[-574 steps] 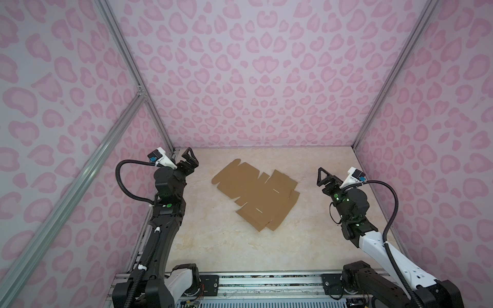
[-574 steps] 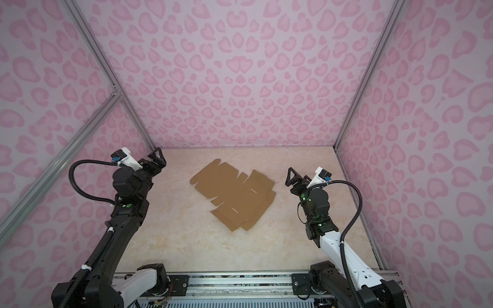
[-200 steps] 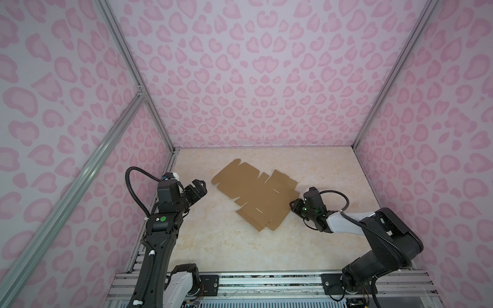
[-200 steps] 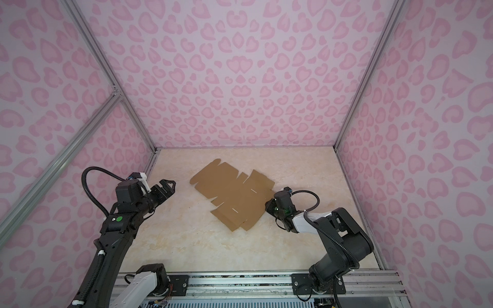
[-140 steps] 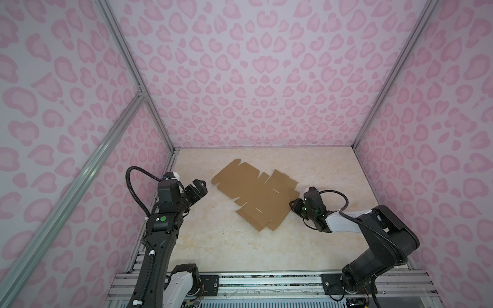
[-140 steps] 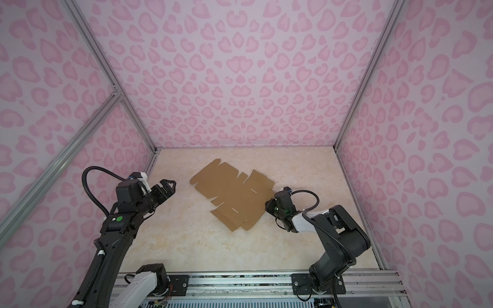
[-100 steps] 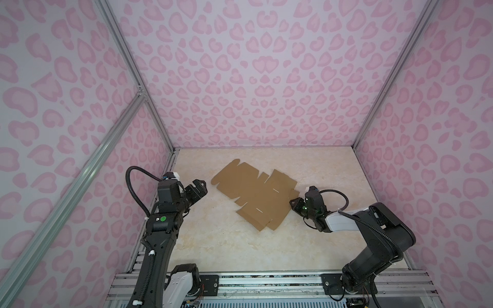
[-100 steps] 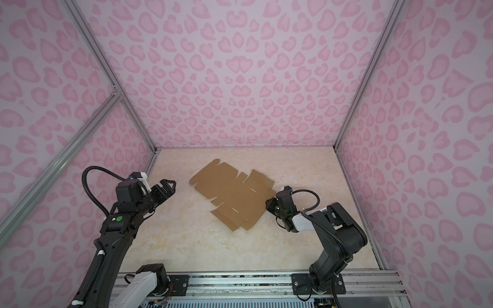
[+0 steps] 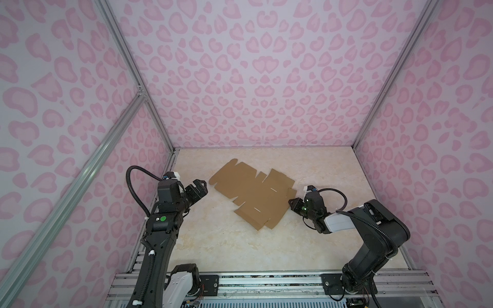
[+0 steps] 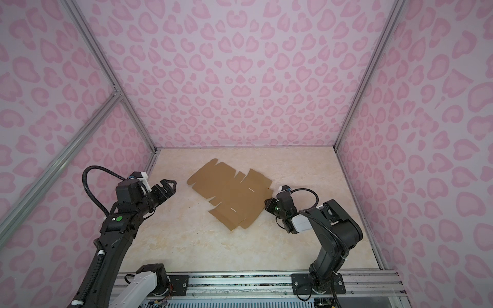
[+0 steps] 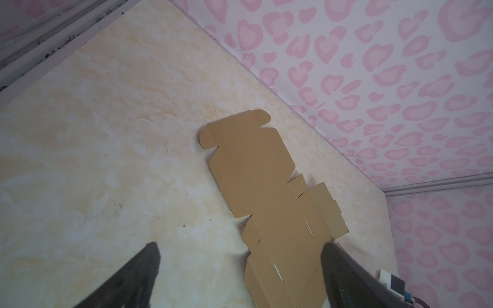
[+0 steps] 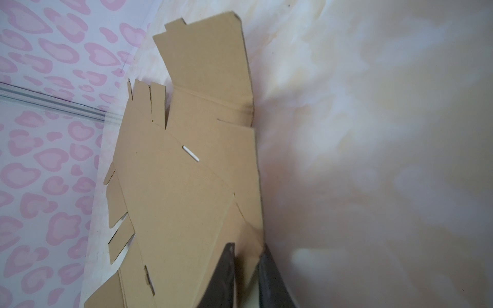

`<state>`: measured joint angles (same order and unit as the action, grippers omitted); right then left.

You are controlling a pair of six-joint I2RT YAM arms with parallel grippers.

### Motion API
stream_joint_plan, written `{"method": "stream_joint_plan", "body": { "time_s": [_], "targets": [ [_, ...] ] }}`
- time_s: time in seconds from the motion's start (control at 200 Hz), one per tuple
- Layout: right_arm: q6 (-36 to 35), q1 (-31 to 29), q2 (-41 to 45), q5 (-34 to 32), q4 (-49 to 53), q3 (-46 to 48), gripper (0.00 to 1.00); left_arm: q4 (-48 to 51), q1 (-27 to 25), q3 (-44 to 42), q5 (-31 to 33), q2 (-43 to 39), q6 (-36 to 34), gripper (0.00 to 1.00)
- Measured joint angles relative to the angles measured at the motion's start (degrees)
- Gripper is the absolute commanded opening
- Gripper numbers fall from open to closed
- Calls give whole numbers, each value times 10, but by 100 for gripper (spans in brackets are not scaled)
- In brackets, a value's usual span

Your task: Fold the paper box

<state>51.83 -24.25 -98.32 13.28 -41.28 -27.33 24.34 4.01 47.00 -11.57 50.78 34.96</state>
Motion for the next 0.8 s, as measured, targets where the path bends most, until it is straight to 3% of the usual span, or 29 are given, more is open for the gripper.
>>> {"method": "stream_joint_plan", "body": {
  "time_s": [0.365, 0.51, 0.67, 0.8],
  "targets": [
    [-6, 0, -14, 37, -67, -1, 1, 0, 0, 0, -4, 4, 0, 97],
    [-6, 3, -9, 43, -67, -1, 0, 1, 0, 2, -6, 4, 0, 97],
    [-21, 15, 37, 52, -13, -12, 0, 7, -3, 16, -21, 6, 0, 97],
    [-66, 23, 94, 59, 99, -56, 0, 3, -18, 38, -32, 7, 7, 97]
  ]
}}
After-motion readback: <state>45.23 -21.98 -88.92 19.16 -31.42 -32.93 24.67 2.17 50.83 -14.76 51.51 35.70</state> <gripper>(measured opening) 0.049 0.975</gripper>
